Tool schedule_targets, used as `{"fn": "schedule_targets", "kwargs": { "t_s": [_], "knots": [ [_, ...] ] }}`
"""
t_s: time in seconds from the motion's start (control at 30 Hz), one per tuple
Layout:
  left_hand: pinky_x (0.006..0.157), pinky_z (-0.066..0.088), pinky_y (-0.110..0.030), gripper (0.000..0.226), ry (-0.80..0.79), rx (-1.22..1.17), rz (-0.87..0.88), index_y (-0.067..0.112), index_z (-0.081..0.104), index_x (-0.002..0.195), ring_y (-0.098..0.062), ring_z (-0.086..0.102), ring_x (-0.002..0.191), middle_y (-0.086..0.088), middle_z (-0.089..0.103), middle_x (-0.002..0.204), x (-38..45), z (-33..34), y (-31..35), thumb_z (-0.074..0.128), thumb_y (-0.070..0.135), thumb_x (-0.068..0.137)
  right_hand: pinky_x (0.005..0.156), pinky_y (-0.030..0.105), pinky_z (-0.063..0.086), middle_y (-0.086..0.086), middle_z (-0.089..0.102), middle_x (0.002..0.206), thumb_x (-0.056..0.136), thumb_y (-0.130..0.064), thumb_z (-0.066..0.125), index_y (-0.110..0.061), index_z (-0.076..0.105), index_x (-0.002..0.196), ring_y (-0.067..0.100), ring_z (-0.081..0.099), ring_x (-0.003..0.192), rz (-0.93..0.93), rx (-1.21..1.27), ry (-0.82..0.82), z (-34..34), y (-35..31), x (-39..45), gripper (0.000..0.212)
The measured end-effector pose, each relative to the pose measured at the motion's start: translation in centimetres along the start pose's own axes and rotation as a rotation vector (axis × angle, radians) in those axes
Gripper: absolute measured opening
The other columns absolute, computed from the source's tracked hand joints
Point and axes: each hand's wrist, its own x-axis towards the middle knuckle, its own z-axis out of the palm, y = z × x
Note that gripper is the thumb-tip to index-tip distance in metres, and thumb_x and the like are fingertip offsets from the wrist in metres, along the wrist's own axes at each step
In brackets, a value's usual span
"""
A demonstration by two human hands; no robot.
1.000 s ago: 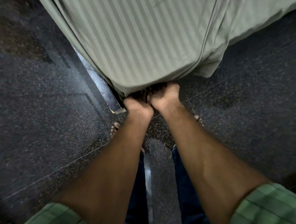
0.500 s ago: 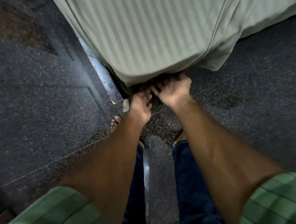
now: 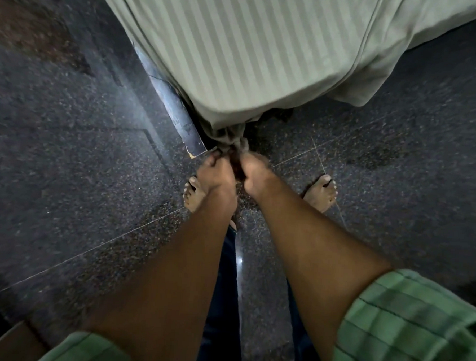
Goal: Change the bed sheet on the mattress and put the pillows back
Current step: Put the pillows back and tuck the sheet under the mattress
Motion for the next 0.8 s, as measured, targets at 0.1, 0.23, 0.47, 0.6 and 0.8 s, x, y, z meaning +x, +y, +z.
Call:
{"fn": "schedule_targets", "kwargs": {
  "t_s": [0.1,0.23,0.47,0.6,0.8],
  "knots": [
    [0.064,0.052,-0.018,0.028,-0.018,-0.111,-0.019,0.019,0.079,0.093,-0.005,0.069,0.076,0.010,0.076,0.079,-1.3,-0.2,0.5,0.060,-0.001,0.088,0.041,0.021,0.047,0.005,0.066,0.057,0.094,0.004,0.062,-0.005,0.069,0.086,0.011,0.061,0.044,-0.071,0.211,0.090,-0.1,-3.1,0.0,0.014],
    [0.075,0.044,-0.025,0.025,-0.247,-0.332,-0.262,0.014,0.071,0.111,-0.009,0.064,0.091,0.003,0.074,0.103,-1.5,0.4,1.8,0.052,0.006,0.096,0.084,0.030,0.059,0.012,0.069,0.085,0.101,0.006,0.049,-0.002,0.063,0.087,0.019,0.068,0.076,-0.065,0.365,-0.045,-0.7,-5.8,0.1,0.022],
    [0.118,0.038,-0.043,0.032,-0.293,-0.621,-0.426,0.004,0.062,0.111,-0.030,0.061,0.103,-0.020,0.063,0.111,-0.7,3.5,3.4,0.034,0.017,0.107,0.095,0.039,0.048,0.015,0.064,0.131,0.106,-0.036,0.029,-0.010,0.062,0.128,0.027,0.060,0.118,-0.007,0.506,-0.178,-0.7,-5.3,-0.5,0.047],
    [0.118,0.034,-0.044,0.038,-0.417,-0.741,-0.418,0.001,0.059,0.125,-0.037,0.054,0.126,-0.017,0.061,0.129,-0.5,5.2,4.6,0.030,0.020,0.109,0.102,0.043,0.048,0.016,0.063,0.138,0.100,-0.043,0.027,-0.019,0.061,0.138,0.036,0.058,0.121,-0.085,0.711,-0.274,1.0,-6.9,-0.9,0.055],
    [0.121,0.031,-0.050,0.044,-0.494,-0.860,-0.419,0.003,0.055,0.139,-0.038,0.046,0.139,-0.025,0.053,0.146,-0.5,5.5,4.2,0.036,0.023,0.105,0.098,0.049,0.051,0.017,0.068,0.130,0.094,-0.050,0.033,-0.022,0.068,0.133,0.041,0.059,0.122,-0.100,0.765,-0.263,1.2,-7.7,-0.1,0.059]
  ]
}}
